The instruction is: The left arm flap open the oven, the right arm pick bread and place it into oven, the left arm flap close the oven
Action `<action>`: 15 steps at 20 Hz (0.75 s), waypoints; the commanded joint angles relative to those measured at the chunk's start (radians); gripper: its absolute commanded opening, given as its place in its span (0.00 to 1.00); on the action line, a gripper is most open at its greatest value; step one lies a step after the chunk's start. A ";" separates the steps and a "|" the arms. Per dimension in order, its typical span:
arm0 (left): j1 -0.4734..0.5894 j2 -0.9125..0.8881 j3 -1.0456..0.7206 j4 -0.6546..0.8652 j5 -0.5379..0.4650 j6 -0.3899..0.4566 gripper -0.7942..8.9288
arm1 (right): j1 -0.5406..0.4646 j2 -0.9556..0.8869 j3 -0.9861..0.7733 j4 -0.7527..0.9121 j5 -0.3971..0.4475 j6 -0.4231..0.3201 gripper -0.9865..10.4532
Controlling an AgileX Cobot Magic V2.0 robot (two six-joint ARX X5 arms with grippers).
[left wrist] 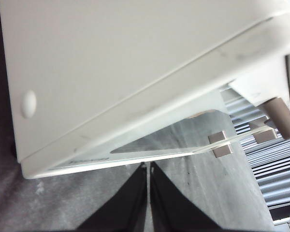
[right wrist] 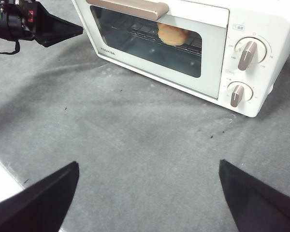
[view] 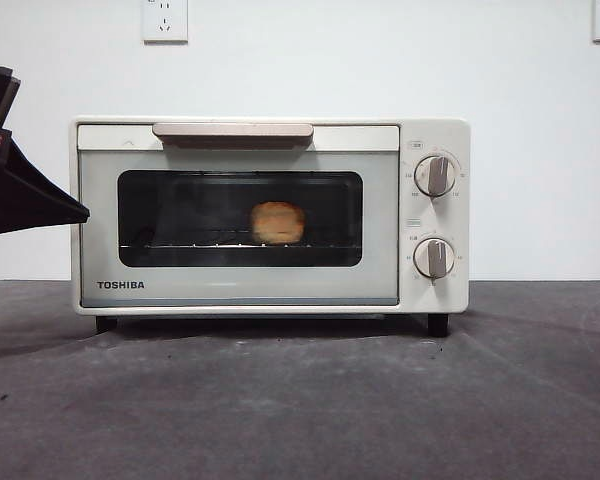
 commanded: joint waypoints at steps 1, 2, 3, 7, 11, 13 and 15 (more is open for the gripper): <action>-0.003 -0.031 0.015 -0.013 0.004 0.014 0.10 | 0.009 0.005 0.012 0.004 0.000 0.010 0.49; -0.004 -0.055 0.015 -0.033 0.003 0.021 0.10 | 0.009 0.005 0.012 0.004 0.000 0.010 0.49; -0.008 -0.086 0.015 -0.068 0.000 0.036 0.10 | 0.009 0.005 0.012 0.004 0.001 0.010 0.49; -0.052 -0.281 0.021 -0.341 -0.110 0.166 0.10 | 0.009 0.005 0.012 0.005 0.002 0.001 0.49; -0.118 -0.518 0.069 -0.668 -0.285 0.304 0.10 | 0.009 0.005 0.012 0.011 0.032 -0.006 0.49; -0.148 -0.624 0.121 -0.811 -0.372 0.351 0.10 | 0.009 0.005 0.012 0.011 0.060 -0.007 0.49; -0.174 -0.710 0.185 -0.922 -0.445 0.390 0.10 | 0.009 0.005 0.012 0.012 0.071 -0.019 0.49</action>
